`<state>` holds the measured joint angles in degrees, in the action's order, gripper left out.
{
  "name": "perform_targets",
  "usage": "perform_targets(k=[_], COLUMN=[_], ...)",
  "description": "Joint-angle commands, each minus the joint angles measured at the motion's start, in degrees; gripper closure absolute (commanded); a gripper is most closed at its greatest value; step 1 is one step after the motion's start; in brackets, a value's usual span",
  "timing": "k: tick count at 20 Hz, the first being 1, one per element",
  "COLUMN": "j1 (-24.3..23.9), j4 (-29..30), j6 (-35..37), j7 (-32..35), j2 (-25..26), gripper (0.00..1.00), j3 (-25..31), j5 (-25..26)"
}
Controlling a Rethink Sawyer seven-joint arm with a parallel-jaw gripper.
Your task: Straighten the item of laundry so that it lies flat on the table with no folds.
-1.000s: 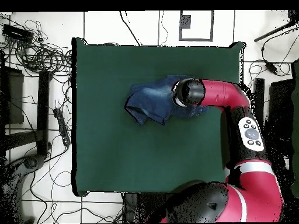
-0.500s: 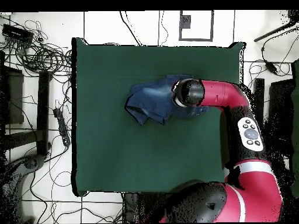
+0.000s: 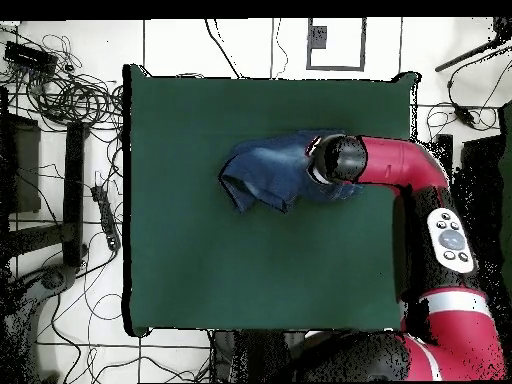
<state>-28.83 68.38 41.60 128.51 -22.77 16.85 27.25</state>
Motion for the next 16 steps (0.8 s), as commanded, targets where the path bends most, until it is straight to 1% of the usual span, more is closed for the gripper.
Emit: perform_targets(k=[1, 5, 10, 12, 16], j1=[-3.5, -5.0, -6.6, -6.6, -6.8], j4=[2.4, 0.6, -0.2, -0.2, 0.5], j6=[5.2, 4.5, 3.3, 2.5, 0.3], j7=[-18.1, -20.9, -22.4, -22.1, -18.9], j2=[-4.6, -4.1, -3.4, -2.7, -2.1], gripper=[1.0, 1.0, 1.0, 1.0, 1.0], j3=[1.3, 2.3, 3.6, 3.8, 4.0], j5=[3.7, 5.3, 6.9, 8.2, 9.7])
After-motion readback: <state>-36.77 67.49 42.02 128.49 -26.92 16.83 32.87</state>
